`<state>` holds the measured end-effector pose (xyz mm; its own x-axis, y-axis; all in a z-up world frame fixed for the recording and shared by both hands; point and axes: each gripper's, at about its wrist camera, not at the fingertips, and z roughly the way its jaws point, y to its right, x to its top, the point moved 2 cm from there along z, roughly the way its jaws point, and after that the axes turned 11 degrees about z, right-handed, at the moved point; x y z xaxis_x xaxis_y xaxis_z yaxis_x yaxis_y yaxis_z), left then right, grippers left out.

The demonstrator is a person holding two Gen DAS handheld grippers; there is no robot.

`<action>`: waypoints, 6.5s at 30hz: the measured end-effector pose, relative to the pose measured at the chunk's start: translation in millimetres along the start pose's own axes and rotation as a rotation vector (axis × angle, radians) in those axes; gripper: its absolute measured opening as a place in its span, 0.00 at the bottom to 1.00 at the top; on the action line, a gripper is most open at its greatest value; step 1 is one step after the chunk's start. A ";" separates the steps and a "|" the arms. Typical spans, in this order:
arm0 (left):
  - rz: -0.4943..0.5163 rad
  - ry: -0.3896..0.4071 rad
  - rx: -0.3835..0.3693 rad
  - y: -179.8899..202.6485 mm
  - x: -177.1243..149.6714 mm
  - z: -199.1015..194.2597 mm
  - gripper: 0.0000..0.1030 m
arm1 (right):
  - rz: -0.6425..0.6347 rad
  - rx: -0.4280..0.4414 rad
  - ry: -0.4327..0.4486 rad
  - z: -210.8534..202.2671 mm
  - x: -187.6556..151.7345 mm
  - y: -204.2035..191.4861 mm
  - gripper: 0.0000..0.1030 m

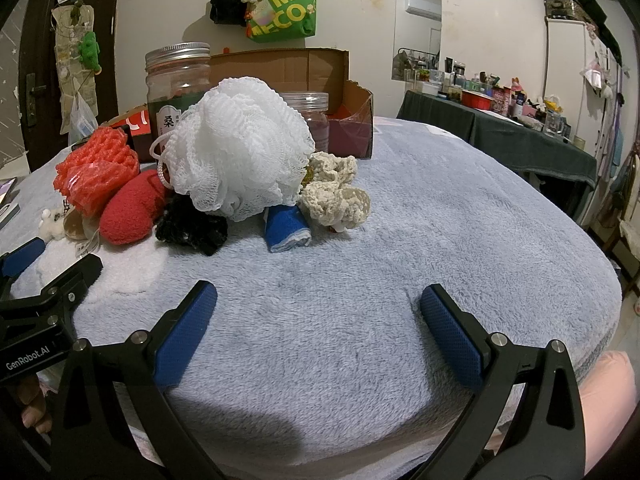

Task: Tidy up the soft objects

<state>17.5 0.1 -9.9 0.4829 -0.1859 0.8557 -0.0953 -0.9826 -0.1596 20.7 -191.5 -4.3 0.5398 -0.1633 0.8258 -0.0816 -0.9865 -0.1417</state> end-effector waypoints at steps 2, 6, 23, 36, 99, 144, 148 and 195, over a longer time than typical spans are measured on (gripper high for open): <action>0.000 0.000 0.000 0.0 0.0 0.0 1.00 | 0.000 0.000 0.000 -0.1 0.0 -0.1 1.00; 0.000 0.000 0.000 0.0 0.0 0.0 1.00 | 0.000 0.000 0.000 -0.3 -0.1 -0.2 1.00; 0.000 -0.001 0.000 -0.1 0.0 0.1 1.00 | 0.002 0.001 0.000 -0.8 -0.6 0.4 1.00; 0.014 0.014 -0.024 -0.3 21.4 -13.8 1.00 | 0.019 0.042 -0.030 -7.7 14.2 3.8 1.00; 0.123 0.030 -0.257 -30.8 107.2 -7.0 0.48 | -0.110 0.387 -0.014 -4.9 110.7 -28.7 0.45; 0.390 -0.408 -0.290 -18.7 260.7 298.1 0.49 | -0.153 0.191 -0.469 300.4 297.0 -97.1 0.46; 0.383 -0.434 -0.277 -16.3 255.5 314.9 0.49 | -0.137 0.178 -0.488 316.5 294.1 -95.6 0.46; 0.234 -0.295 -0.280 -44.8 277.1 274.3 0.91 | -0.092 0.190 -0.452 292.7 299.0 -95.3 0.80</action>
<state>394.4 -8.6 99.4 0.6434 -0.4356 0.6295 -0.4431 -0.8825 -0.1577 435.0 -143.6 96.3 0.8500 -0.0136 0.5265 0.1150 -0.9707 -0.2108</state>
